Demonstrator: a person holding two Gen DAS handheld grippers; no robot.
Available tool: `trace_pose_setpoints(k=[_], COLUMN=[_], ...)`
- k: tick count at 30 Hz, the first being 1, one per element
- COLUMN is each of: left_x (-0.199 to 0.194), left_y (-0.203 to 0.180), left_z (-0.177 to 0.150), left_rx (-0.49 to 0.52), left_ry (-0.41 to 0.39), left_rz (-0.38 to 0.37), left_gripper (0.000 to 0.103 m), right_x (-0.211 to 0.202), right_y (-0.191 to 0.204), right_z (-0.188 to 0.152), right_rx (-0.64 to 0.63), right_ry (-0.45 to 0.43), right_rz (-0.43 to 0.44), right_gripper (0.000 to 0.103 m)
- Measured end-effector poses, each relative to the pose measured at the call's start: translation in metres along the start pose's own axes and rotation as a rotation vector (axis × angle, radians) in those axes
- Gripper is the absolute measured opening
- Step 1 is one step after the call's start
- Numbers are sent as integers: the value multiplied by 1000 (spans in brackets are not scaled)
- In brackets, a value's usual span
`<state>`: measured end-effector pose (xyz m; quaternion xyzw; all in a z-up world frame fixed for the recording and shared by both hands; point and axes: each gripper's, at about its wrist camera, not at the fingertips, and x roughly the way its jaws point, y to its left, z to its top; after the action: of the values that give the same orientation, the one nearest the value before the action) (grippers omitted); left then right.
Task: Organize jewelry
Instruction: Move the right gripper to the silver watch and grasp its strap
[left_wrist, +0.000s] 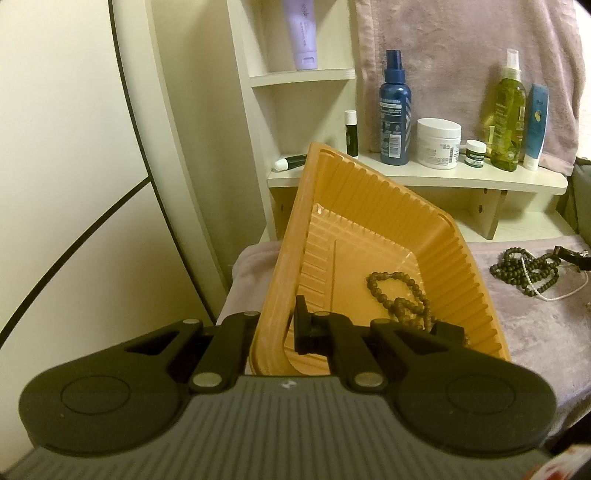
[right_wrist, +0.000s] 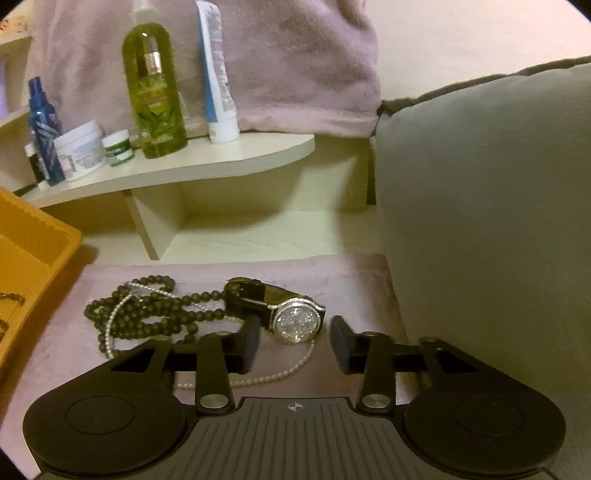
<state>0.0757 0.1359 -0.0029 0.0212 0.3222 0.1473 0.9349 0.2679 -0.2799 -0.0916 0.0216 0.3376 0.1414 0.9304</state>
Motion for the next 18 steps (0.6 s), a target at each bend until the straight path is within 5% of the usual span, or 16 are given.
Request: trace_pose_setpoints(k=[13, 16, 18], left_x=[1, 1, 2], left_y=[0, 0, 0], left_z=[0, 0, 0], left_rx=[-2, -2, -2], left_ry=[5, 5, 5], left_rz=[3, 3, 3], left_gripper=[6, 6, 6], right_x=[23, 20, 17], right_y=[0, 3, 4], right_z=[6, 3, 2], right_rx=[51, 46, 39], right_ry=[12, 7, 5], right_rz=[51, 42, 30], right_gripper=[57, 51, 35])
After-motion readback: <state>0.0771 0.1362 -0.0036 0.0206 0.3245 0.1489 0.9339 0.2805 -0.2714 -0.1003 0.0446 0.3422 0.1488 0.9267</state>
